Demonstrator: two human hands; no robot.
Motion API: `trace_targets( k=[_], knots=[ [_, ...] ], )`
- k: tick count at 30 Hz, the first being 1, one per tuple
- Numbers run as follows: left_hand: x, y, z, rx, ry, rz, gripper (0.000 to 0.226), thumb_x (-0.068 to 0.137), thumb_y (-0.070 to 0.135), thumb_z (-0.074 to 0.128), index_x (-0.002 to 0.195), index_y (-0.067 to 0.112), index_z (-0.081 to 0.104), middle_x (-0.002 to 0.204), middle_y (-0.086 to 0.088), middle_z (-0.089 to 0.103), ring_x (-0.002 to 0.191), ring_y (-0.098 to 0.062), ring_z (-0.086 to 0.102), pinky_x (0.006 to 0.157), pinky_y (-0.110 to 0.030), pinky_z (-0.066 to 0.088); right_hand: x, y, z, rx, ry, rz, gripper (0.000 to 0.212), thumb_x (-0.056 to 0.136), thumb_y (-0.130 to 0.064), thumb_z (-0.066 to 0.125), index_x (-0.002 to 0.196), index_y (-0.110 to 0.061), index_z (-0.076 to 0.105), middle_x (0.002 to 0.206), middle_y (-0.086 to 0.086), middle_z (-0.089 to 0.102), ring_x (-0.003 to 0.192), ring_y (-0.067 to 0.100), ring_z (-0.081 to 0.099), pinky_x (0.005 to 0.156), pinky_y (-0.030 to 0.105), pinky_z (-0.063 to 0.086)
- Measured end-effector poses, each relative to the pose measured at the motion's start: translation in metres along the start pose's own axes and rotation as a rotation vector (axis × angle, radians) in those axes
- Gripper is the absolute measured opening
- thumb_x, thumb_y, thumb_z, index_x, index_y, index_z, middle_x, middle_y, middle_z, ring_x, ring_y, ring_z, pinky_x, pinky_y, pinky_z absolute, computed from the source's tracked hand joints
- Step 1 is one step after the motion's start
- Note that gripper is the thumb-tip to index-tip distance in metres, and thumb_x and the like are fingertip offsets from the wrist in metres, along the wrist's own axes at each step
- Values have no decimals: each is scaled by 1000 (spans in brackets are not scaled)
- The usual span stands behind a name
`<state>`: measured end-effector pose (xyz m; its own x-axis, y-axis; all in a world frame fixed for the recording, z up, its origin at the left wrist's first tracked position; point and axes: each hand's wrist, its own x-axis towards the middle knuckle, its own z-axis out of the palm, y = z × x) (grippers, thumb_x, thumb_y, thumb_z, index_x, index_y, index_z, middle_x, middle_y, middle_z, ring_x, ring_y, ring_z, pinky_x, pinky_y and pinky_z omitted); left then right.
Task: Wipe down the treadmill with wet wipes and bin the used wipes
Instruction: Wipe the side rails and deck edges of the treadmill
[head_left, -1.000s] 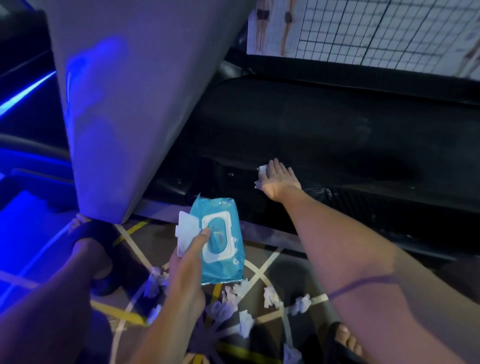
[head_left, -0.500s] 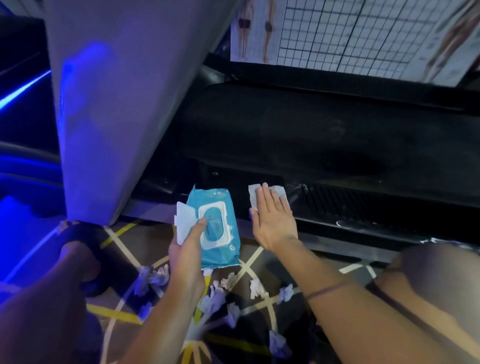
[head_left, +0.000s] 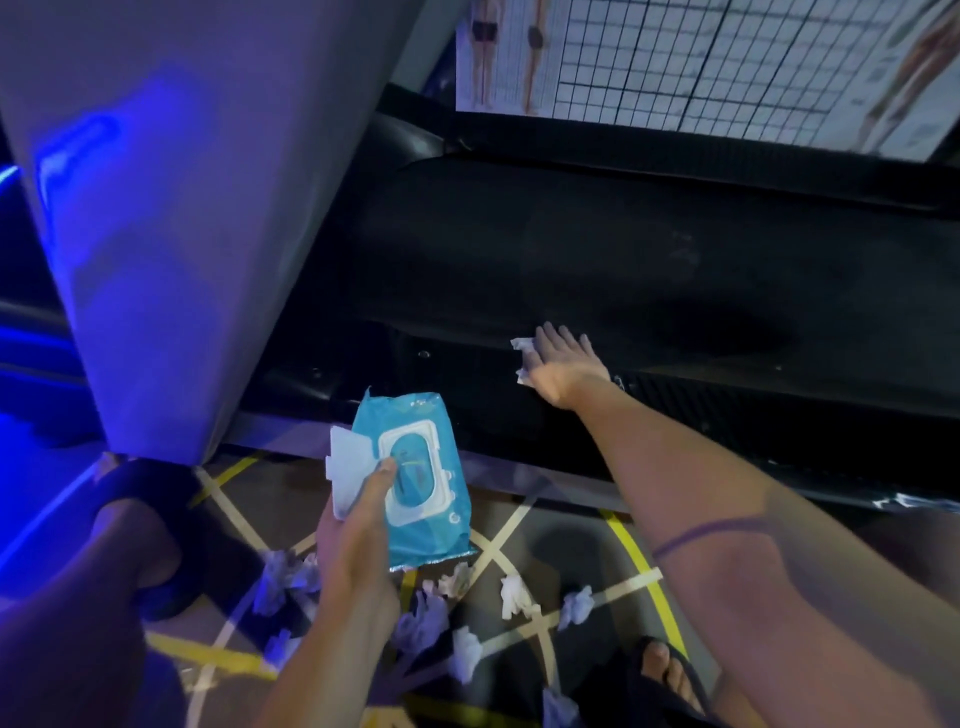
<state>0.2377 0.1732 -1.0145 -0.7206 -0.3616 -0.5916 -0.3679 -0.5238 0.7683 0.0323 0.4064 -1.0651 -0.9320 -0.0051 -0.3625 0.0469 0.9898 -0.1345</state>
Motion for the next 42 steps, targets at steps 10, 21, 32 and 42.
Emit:
trace_targets(
  k=[10, 21, 32, 42],
  knots=[
    [-21, 20, 48, -43, -80, 48, 31, 95, 19, 79, 124, 20, 69, 110, -1, 80, 91, -20, 80, 81, -42, 65, -94, 4, 26, 35, 114, 103, 65, 106, -43, 9, 161, -11, -5, 168, 5, -13, 155, 18, -12, 126, 39, -6],
    [-36, 29, 31, 49, -78, 19, 31, 94, 22, 78, 124, 17, 71, 104, -5, 82, 87, -26, 80, 66, -36, 63, -100, 13, 15, -33, 77, 131, 66, 106, -44, 5, 159, -6, -9, 167, 8, -16, 154, 20, -15, 125, 40, -12],
    [-24, 30, 67, 83, -150, -61, 29, 92, 19, 81, 120, 14, 73, 102, -8, 82, 92, -34, 80, 88, -58, 63, -22, 63, -8, -67, -14, 212, 76, 104, -54, 17, 160, -5, 4, 169, 9, -1, 156, 23, -8, 124, 45, -10],
    [-19, 72, 115, 253, -377, 47, 33, 92, 24, 81, 124, 19, 72, 105, -2, 82, 95, -25, 80, 82, -47, 65, -135, 49, 26, -19, 115, 150, 71, 99, -50, -2, 160, -14, -6, 168, 3, -12, 155, 21, -11, 125, 39, -10]
  ],
)
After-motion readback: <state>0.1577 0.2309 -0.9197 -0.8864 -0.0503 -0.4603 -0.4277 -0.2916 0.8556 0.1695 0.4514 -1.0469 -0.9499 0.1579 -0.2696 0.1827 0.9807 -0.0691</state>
